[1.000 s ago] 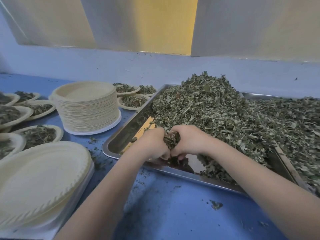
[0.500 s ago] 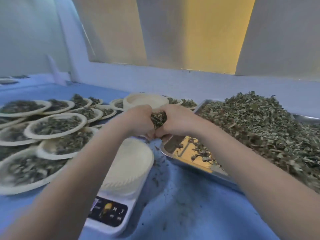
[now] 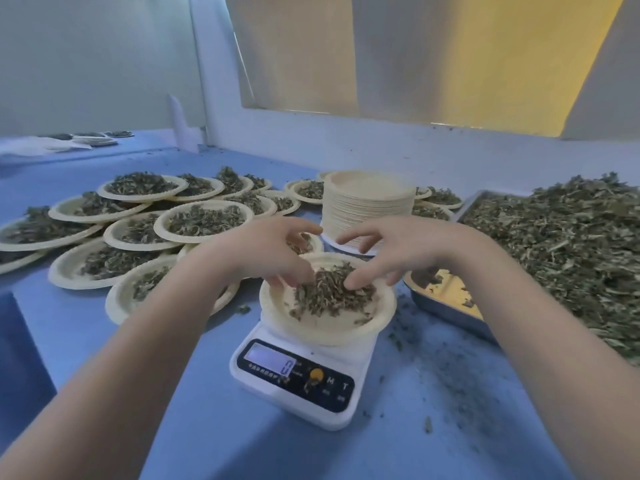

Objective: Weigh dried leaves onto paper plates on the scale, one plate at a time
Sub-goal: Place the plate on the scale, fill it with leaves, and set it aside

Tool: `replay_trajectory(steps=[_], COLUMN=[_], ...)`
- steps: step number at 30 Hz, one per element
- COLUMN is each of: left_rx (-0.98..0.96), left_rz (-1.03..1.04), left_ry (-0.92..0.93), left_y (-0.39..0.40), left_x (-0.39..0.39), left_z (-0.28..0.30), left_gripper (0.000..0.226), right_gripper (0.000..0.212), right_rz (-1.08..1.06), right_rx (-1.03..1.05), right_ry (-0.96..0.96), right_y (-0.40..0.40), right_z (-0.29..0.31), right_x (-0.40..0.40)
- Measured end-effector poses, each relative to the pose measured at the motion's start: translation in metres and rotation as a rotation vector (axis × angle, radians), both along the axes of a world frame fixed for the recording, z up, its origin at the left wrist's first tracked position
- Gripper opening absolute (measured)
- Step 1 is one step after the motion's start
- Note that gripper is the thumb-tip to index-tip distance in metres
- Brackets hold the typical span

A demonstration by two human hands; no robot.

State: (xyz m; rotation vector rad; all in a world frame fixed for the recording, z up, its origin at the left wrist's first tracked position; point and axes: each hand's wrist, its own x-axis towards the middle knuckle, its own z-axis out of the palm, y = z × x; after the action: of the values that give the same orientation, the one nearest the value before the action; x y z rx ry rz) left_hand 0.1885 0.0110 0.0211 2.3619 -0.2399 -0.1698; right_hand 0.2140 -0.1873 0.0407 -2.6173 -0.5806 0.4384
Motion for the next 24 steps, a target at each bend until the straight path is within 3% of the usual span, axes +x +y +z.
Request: replay_trajectory(steps=[6, 12, 24], left_rx=[-0.094, -0.179, -0.189], left_rz=[0.161, 0.246, 0.23], left_ry=[-0.209, -0.369, -0.456], left_y=[-0.001, -0.004, -0.017], left_x=[0.0, -0.002, -0.012], left_z=[-0.021, -0.037, -0.046], left_gripper=[0.031, 0.028, 0.029], right_gripper=[0.043, 0.029, 0.031], right_rz=[-0.053, -0.067, -0.057], right_rx=[0.085, 0.166, 0.171], right_ry=[-0.227, -0.321, -0.31], right_y=[0.004, 0.012, 0.011], right_z=[-0.016, -0.029, -0.027], right_x=[-0.001, -0.002, -0.003])
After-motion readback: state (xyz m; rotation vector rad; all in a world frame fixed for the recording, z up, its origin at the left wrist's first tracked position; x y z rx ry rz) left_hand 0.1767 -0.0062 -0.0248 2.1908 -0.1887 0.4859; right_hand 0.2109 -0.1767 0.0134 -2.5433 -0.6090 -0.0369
